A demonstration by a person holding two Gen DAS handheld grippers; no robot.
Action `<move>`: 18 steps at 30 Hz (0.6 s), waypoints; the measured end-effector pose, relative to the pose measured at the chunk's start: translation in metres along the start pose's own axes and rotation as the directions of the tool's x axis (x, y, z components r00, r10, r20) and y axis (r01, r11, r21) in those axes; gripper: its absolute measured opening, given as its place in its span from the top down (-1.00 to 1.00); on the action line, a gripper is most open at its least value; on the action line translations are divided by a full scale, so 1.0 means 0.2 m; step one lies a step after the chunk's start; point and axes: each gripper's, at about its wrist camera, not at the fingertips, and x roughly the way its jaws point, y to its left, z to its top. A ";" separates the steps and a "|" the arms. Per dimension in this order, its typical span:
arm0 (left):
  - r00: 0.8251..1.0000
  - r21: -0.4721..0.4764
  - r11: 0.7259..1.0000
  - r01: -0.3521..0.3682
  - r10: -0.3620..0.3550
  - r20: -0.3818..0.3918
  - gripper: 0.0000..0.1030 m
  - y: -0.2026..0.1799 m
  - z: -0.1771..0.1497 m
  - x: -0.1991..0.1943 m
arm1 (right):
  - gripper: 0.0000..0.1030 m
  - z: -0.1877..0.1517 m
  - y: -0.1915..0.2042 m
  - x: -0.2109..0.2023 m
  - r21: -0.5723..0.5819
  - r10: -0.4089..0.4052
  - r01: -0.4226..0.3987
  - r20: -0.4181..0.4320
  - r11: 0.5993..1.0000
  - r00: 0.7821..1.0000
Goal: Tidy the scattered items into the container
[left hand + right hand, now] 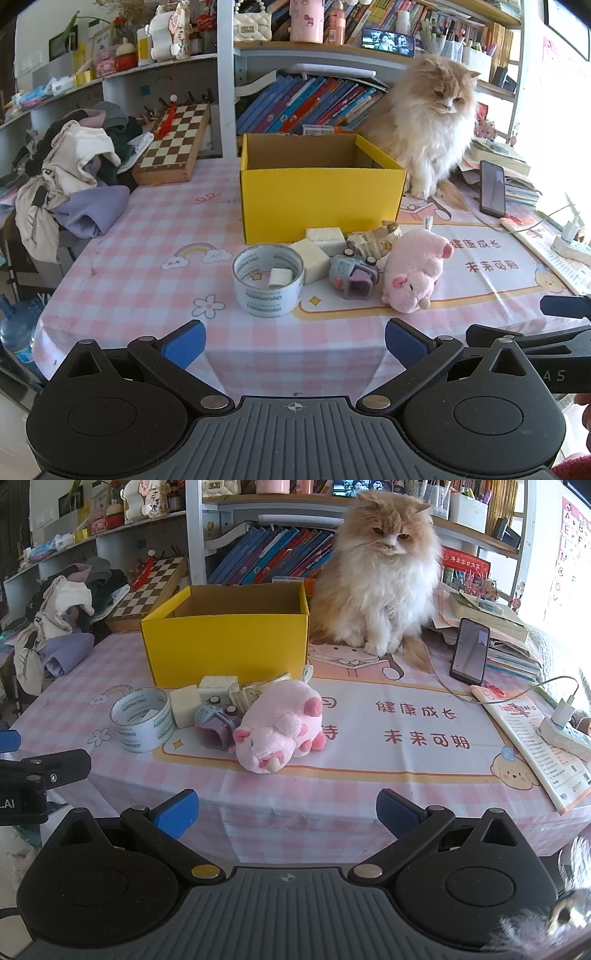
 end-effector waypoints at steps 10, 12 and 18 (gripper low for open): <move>1.000 -0.002 1.000 0.014 -0.014 -0.003 -1.00 0.00 0.02 0.02 | -1.00 0.01 0.00 0.01 -0.003 -0.001 0.001 0.004 1.000 1.000; 1.000 0.000 1.000 0.013 -0.013 -0.005 -1.00 0.00 0.02 0.02 | -1.00 0.01 0.00 0.02 -0.001 0.000 0.000 0.003 1.000 1.000; 1.000 0.007 1.000 0.008 -0.008 -0.008 -1.00 0.00 0.02 0.03 | -1.00 0.01 0.01 0.02 -0.011 0.004 -0.004 0.001 1.000 1.000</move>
